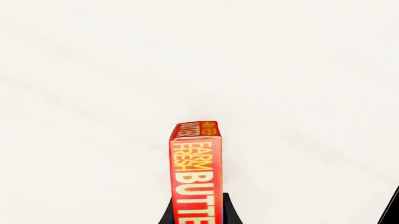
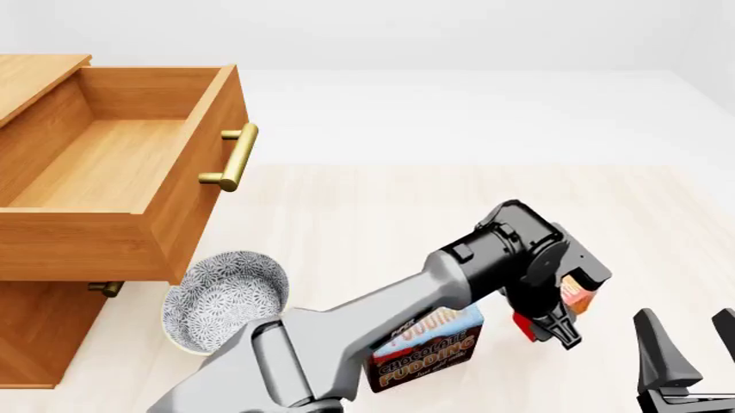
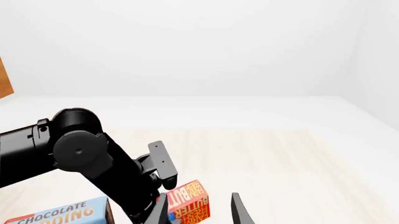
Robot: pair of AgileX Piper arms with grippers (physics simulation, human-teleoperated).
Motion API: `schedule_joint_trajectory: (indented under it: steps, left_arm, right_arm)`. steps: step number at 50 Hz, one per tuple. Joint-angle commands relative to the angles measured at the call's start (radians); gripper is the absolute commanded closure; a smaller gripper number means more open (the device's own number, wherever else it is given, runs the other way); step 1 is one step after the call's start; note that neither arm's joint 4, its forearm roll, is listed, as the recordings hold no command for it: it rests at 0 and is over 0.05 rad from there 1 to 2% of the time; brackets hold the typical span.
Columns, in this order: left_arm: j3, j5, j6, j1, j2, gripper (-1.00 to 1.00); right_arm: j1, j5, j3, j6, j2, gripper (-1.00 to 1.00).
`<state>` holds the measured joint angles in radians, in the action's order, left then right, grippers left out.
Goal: Put the butter at the back in the top drawer of the cabinet and close it.
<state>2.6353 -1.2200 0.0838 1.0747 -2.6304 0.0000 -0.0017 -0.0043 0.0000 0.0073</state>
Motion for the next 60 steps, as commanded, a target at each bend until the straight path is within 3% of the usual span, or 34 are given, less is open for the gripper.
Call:
schedule_joint_trajectory:
  steps: [1, 48, 54, 60]
  left_arm:
    - [0.005, 0.001, 0.035, -0.005, 0.066, 1.00]
    - [-0.202, 0.001, 0.106, -0.071, 0.404, 1.00]
    - [-0.253, 0.012, 0.117, -0.089, 0.455, 1.00]
    - [-0.361, 0.048, 0.130, -0.121, 0.539, 1.00]
  right_arm:
    - [0.000, 0.000, 0.000, 0.000, 0.000, -1.00]
    - [0.000, 0.000, 0.000, 0.000, 0.000, -1.00]
    - [0.000, 0.000, 0.000, 0.000, 0.000, -1.00]
    - [0.000, 0.000, 0.000, 0.000, 0.000, -1.00]
